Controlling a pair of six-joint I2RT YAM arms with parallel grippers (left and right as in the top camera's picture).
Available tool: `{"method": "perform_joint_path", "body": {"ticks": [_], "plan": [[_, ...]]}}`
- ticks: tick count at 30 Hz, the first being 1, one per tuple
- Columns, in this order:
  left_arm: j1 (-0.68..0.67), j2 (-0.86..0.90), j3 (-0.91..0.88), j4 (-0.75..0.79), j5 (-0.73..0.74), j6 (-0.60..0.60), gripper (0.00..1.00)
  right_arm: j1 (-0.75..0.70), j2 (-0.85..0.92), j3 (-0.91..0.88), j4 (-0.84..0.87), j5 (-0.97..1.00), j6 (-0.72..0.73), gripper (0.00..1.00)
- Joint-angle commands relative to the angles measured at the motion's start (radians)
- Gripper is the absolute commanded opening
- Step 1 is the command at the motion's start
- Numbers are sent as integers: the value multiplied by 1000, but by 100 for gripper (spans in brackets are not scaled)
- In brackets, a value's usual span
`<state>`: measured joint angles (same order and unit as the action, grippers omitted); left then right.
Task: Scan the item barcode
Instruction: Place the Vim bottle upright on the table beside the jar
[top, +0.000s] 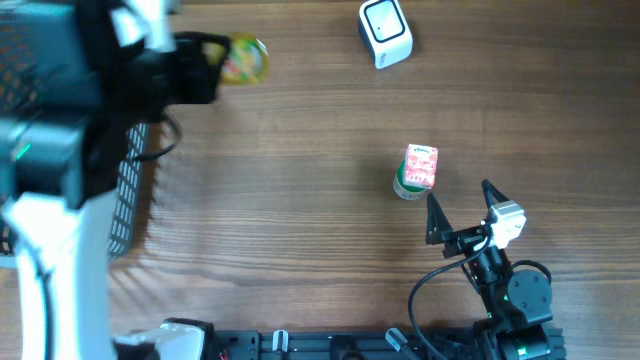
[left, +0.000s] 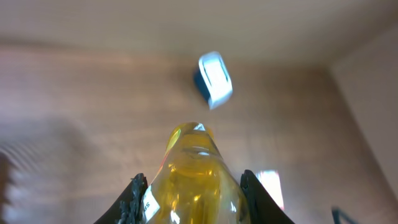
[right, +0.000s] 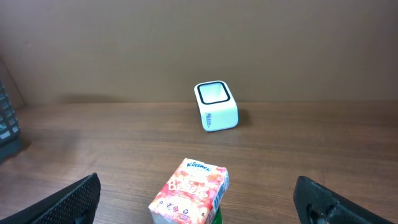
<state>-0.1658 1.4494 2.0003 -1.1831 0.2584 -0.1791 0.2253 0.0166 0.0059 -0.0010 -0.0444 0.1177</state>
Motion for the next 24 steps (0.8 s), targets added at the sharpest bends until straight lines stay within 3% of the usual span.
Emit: {"method": "perform_joint_path", "body": {"ticks": [1,7,11,15,24], "plan": [[-122,127,14,-43,10,-9,13,-5,-3,-1,2,-8,-13,100],[-294,303,14,-52,-54,-23,12,-5,-3,-1,2,-8,-13,100],[-413,395,13,-50,-215,-127,13,-5,-3,-1,2,-8,-13,100],[-503,462,12,-32,-338,-229,8,-5,-3,-1,2,-8,-12,100],[-578,586,12,38,-347,-288,11,-5,-3,-1,2,-8,-12,100]]}}
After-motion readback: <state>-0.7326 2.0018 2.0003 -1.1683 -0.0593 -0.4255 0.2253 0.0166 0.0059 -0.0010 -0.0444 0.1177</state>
